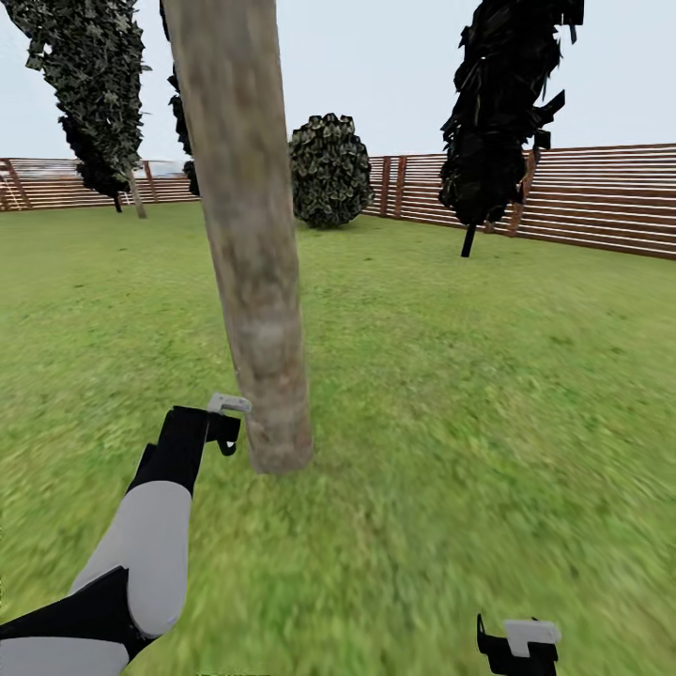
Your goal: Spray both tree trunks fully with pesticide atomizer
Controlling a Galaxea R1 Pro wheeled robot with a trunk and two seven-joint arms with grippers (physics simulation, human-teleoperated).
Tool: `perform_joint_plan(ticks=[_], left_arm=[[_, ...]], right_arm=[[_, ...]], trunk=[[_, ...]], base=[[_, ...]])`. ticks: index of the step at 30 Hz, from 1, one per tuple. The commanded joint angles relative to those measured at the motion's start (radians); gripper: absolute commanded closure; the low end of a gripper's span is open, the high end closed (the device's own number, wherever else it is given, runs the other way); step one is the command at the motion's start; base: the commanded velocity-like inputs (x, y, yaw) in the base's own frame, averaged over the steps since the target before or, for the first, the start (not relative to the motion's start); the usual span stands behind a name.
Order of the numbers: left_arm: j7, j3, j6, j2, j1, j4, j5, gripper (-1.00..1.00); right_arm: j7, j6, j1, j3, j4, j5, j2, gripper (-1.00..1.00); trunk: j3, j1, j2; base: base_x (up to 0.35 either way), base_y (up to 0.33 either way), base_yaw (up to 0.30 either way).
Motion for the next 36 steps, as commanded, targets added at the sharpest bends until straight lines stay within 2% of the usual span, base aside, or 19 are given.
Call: perform_joint_plan(ticks=[1, 7, 9, 10, 12, 14, 16, 19, 22, 23, 25, 27, 29, 31, 32, 35, 36], left_arm=[[0.000, 0.000, -0.001, -0.001, 0.000, -0.001, -0.001, 1.00], [0.000, 0.007, -0.001, 0.008, -0.001, -0.011, -0.003, 1.00], [0.000, 0.009, -0.001, 0.020, -0.001, -0.013, -0.004, 1.00], [0.000, 0.008, -0.001, 0.034, -0.001, -0.013, -0.004, 1.00], [0.000, 0.007, -0.002, 0.038, 0.000, -0.008, -0.003, 1.00], [0.000, 0.005, -0.004, 0.033, 0.001, 0.001, -0.002, 1.00], [0.000, 0.002, -0.007, -0.003, 0.007, 0.021, -0.002, 1.00], [0.000, -0.003, -0.007, -0.023, 0.012, 0.025, -0.002, 1.00], [0.000, 0.006, -0.007, -0.007, 0.012, 0.012, -0.004, 1.00], [0.000, 0.008, -0.006, 0.005, 0.012, 0.008, -0.005, 1.00], [0.000, 0.009, -0.005, 0.059, 0.012, 0.003, -0.003, 1.00], [0.000, 0.008, -0.005, 0.070, 0.013, 0.006, -0.002, 1.00], [0.000, 0.007, -0.006, 0.066, 0.017, 0.012, -0.001, 1.00], [0.000, 0.004, -0.007, 0.020, 0.026, 0.017, -0.001, 1.00], [0.000, 0.004, -0.007, 0.005, 0.027, 0.018, -0.001, 1.00], [-0.001, 0.003, -0.007, -0.024, 0.030, 0.020, 0.000, 1.00], [-0.002, 0.004, -0.007, -0.025, 0.029, 0.022, 0.000, 1.00]], right_arm=[[0.000, 0.000, 0.000, 0.000, 0.000, 0.000, 0.000, -1.00], [0.001, 0.000, 0.000, 0.000, 0.001, 0.000, 0.000, -1.00], [0.001, 0.000, 0.000, 0.000, 0.001, 0.000, 0.000, -1.00], [0.001, 0.000, 0.000, 0.000, 0.001, 0.000, 0.000, -1.00], [0.001, 0.000, 0.000, 0.000, 0.001, 0.000, 0.000, -1.00], [0.001, 0.000, 0.000, 0.000, 0.001, 0.000, 0.000, -1.00], [0.001, 0.000, 0.000, 0.000, 0.001, 0.000, 0.000, -1.00], [0.001, 0.000, 0.000, 0.000, 0.001, 0.000, 0.000, -1.00], [0.001, 0.000, 0.000, 0.000, 0.001, 0.000, 0.000, -1.00], [0.001, 0.000, 0.000, 0.000, 0.001, 0.000, 0.000, -1.00], [0.000, 0.000, 0.000, 0.000, 0.001, 0.000, 0.000, -1.00], [0.000, 0.000, 0.000, 0.000, 0.001, 0.000, 0.000, -1.00], [0.000, 0.000, 0.000, 0.000, 0.001, 0.000, 0.000, -1.00], [0.000, 0.000, 0.000, 0.000, 0.001, 0.000, 0.000, -1.00], [0.000, 0.000, 0.000, 0.000, 0.001, 0.000, 0.000, -1.00], [0.000, 0.000, 0.000, 0.000, 0.001, 0.000, 0.000, -1.00], [0.000, 0.000, 0.000, 0.000, 0.001, 0.000, 0.000, -1.00]], trunk=[[0.000, 0.000, 0.000], [0.000, 0.000, 0.000], [0.000, 0.000, 0.000], [0.000, 0.000, 0.000], [0.000, 0.000, 0.000], [0.000, 0.000, 0.000], [0.000, 0.000, 0.000], [0.000, 0.000, 0.000], [0.000, 0.000, 0.000], [0.000, 0.000, 0.000], [0.000, 0.000, 0.000], [0.000, 0.000, 0.000], [0.000, 0.000, 0.000], [0.000, 0.000, 0.000], [0.000, 0.000, 0.000], [0.000, 0.000, 0.000], [0.000, 0.000, 0.000]], base=[[0.000, -0.273, 0.222], [0.001, -0.273, 0.266], [0.074, -0.271, 0.278], [0.126, -0.268, 0.279], [0.140, -0.266, 0.279], [0.134, -0.266, 0.253], [0.109, -0.266, 0.083], [0.097, -0.266, 0.022], [0.094, -0.266, 0.002], [0.101, -0.266, 0.001], [0.109, -0.265, 0.000], [0.111, -0.265, 0.000], [0.083, -0.267, 0.061], [0.021, -0.271, 0.221], [0.009, -0.272, 0.253], [0.004, -0.273, 0.268], [0.001, -0.273, 0.276]])
